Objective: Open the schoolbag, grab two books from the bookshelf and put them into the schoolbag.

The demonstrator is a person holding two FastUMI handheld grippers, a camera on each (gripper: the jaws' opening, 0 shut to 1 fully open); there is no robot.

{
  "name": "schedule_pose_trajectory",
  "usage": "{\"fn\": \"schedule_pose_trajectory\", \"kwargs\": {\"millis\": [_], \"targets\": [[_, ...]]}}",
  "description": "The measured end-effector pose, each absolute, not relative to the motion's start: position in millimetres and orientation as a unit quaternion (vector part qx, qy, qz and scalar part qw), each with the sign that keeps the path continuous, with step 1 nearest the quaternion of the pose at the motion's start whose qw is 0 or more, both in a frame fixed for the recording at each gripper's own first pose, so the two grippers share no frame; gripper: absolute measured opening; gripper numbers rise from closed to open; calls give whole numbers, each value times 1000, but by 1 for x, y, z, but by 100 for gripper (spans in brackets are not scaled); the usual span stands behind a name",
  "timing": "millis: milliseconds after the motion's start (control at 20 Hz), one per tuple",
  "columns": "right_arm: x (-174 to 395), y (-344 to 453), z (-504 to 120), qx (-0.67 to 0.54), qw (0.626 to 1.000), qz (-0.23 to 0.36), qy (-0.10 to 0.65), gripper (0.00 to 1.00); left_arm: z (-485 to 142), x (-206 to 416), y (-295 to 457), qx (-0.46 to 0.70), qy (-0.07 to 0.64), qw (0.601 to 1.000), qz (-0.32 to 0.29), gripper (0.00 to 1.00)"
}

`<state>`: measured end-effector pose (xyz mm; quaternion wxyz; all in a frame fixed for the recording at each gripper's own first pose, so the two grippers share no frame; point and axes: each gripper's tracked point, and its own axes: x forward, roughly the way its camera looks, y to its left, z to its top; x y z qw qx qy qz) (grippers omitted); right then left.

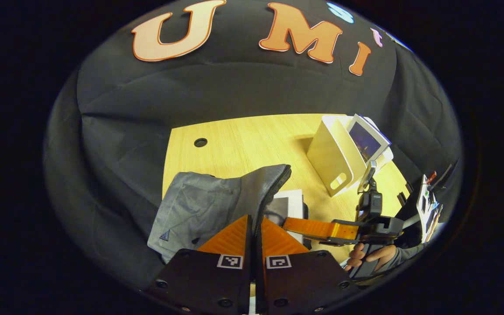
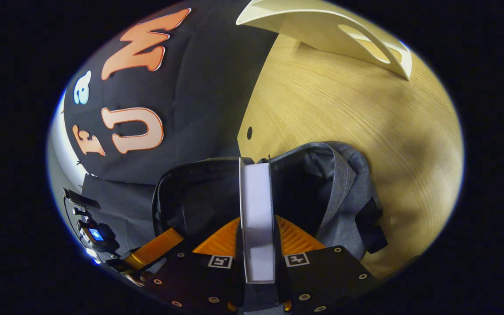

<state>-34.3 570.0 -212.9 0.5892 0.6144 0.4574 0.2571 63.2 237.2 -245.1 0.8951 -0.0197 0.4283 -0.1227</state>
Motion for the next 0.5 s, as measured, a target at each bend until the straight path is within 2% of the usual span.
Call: {"fn": "schedule_pose_trajectory", "kwargs": {"millis": [150,200,250,350,500], "targets": [[-38,567,-213,612,589,259,459,28,-251,62,227,-18,431,893,-130,5],[-39,567,-213,614,585,262,460,27,-251,62,224,-21,433,891,-133,10],[-39,566,-213,619,582,264,457,27,-253,62,222,-23,434,890,-136,5],[-38,564,-212,635,569,267,449,25,-251,62,217,-26,432,890,-142,5],[-37,567,-215,635,575,266,441,22,-251,60,214,-18,434,889,-144,5]]}}
